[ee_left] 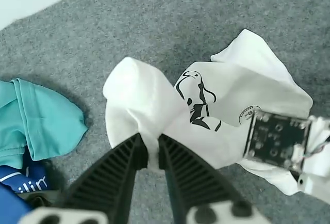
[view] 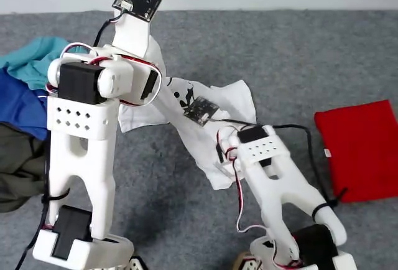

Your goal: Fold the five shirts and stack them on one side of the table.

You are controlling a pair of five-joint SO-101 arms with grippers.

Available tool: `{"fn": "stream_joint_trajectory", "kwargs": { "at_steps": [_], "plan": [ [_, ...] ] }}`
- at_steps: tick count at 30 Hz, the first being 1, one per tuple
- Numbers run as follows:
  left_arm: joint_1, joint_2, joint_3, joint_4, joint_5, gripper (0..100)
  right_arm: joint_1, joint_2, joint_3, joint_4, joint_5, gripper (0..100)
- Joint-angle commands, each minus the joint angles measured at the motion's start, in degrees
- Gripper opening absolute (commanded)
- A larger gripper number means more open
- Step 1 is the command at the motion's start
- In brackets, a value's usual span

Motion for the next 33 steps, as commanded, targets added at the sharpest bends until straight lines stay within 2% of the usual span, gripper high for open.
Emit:
{"fn": "stream_joint_trajectory", "kwargs": {
  "at_steps": [1,9,18,24,27,33],
  "plan": [
    [0.1,-2.5,-0.1,-0.4,0.0,1,4.4,-1.0,-6.9,1.5,-0.6,0.7],
    [0.1,-2.9,-0.1,-0.4,0.0,1,10.6,-7.0,-33.2,16.7,-0.7,1.0],
    [-0.1,-3.3,-0.7,0.6,0.0,1,10.7,-21.5,-47.5,24.5,-0.7,1.0],
    [0.1,-16.1,-4.7,0.6,0.1,1,10.8,-34.9,-54.7,28.8,-0.6,0.9],
    [-0.4,-23.6,-4.6,0.7,0.1,1,11.0,-37.9,-60.1,31.8,-3.5,0.9],
    [-0.5,-35.8,-4.3,1.0,0.1,1,20.2,-38.5,-75.3,33.9,-6.8,0.9]
  ]
}}
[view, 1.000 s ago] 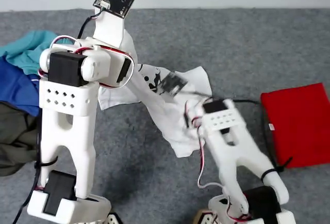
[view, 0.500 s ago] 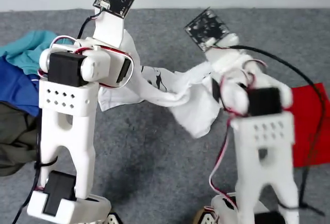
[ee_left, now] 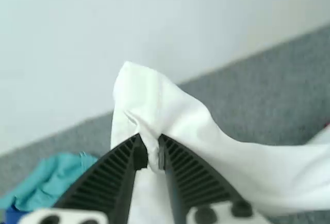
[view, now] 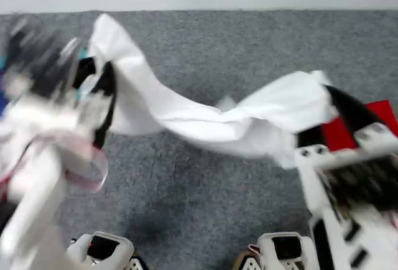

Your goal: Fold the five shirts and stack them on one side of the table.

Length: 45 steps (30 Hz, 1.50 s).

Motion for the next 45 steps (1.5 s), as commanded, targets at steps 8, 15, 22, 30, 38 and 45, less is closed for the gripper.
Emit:
{"fn": "stream_joint_trajectory", "kwargs": {
  "at_steps": [8,15,22,30,38,45],
  "plan": [
    [-0.5,-8.8,11.6,0.2,-0.2,1,9.7,0.2,-10.7,1.1,-1.2,0.9],
    [-0.5,-8.6,22.3,-5.7,-0.3,1,9.6,7.1,-6.5,3.5,-1.3,0.9],
    [-1.4,-8.4,42.9,-22.8,-0.3,1,9.5,18.3,13.2,-13.6,-1.3,1.0],
    [-9.1,1.9,47.3,-36.6,0.1,1,8.0,33.6,19.6,-41.0,-6.0,1.0],
    [-9.2,11.1,45.1,-44.8,-0.1,1,4.6,53.0,5.5,-47.5,-7.6,1.0],
    [-10.9,17.4,43.3,-45.2,-0.3,1,4.4,71.2,-16.4,-40.7,-7.5,0.9]
  ]
}}
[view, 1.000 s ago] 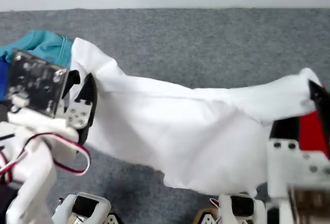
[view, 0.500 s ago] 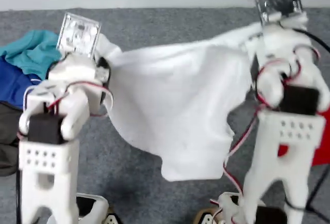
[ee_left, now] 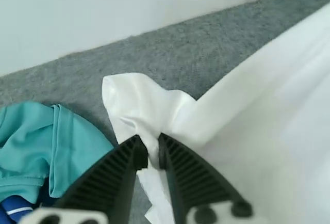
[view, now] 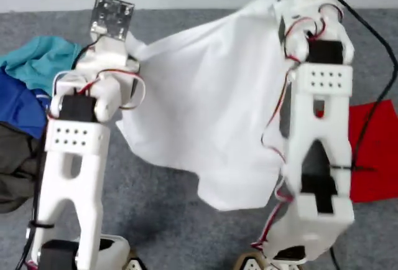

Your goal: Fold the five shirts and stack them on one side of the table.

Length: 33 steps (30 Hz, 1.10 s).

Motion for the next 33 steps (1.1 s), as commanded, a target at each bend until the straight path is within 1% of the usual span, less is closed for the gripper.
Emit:
{"fn": "stream_joint_trajectory", "kwargs": {
  "at_steps": [1,4,9,14,16,18,22,25,29,31,33],
  "plan": [
    [-2.8,1.1,-3.2,-0.9,-0.5,1,-0.3,6.4,-12.6,4.1,-0.5,0.9],
    [-4.5,1.1,-3.2,-0.2,-0.4,1,-0.7,10.8,-18.5,13.0,-0.4,0.9],
    [-5.1,1.1,-3.2,6.0,-0.5,1,-2.9,11.2,-24.6,37.6,-0.5,0.9],
    [-5.1,1.3,-3.2,12.5,-0.5,1,-4.4,8.5,-30.6,57.5,0.4,0.9],
    [-5.1,1.5,-2.9,14.9,-1.2,1,-4.3,5.8,-28.3,57.4,1.6,0.9],
    [-4.9,1.5,-2.9,17.2,-3.4,1,-4.5,0.8,-23.5,57.4,1.8,0.9],
    [-4.8,1.6,-2.7,21.0,-4.9,1,-7.3,-12.4,-5.2,57.3,2.1,0.9],
    [-4.8,1.5,-0.8,21.2,-5.0,1,-9.0,-23.6,10.8,57.0,2.2,0.9],
    [-4.6,1.5,1.2,21.1,-5.0,1,-8.8,-36.9,27.6,53.9,3.4,0.9],
    [-4.6,1.1,1.4,21.2,-4.9,1,-8.8,-43.5,33.2,51.6,4.2,0.9],
    [-4.6,1.0,0.7,21.5,-4.7,1,-8.8,-50.0,35.8,49.2,5.5,0.9]
  ]
}}
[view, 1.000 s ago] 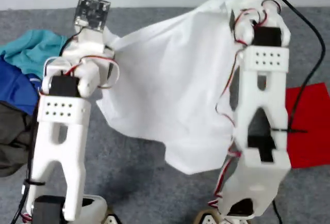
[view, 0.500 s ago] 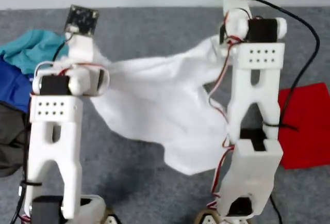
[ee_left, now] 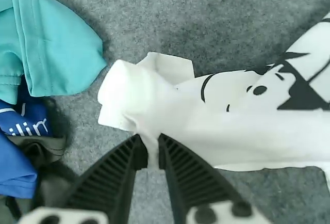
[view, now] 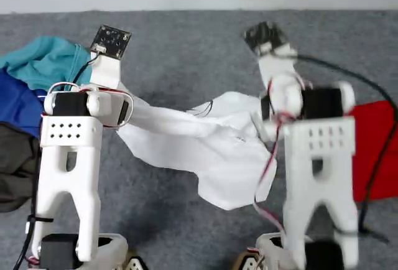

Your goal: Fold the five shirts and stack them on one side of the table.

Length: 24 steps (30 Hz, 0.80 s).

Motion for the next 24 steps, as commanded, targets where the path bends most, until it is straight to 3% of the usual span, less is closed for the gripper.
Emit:
{"fn": "stream_joint_trajectory", "kwargs": {
  "at_steps": [1,5,12,17,20,24],
  "plan": [
    [0.0,-0.9,-1.4,0.6,-0.4,1,-0.3,-13.5,4.2,-3.9,1.9,0.9],
    [0.1,-0.7,-2.2,2.4,-0.3,1,-0.3,-20.4,5.6,-4.9,2.0,0.9],
    [1.7,-0.7,1.5,9.9,-0.4,1,-0.3,-20.5,17.4,-9.1,4.3,0.9],
    [1.8,-0.8,2.2,10.3,-0.5,1,-0.3,-20.6,22.1,-14.8,4.3,0.9],
    [2.4,-0.4,2.1,4.2,-0.3,1,-0.3,-20.5,24.0,-22.5,4.2,0.9],
    [2.7,1.1,2.0,-8.9,2.9,1,-0.3,-18.0,28.5,-40.8,4.2,0.9]
  ]
}}
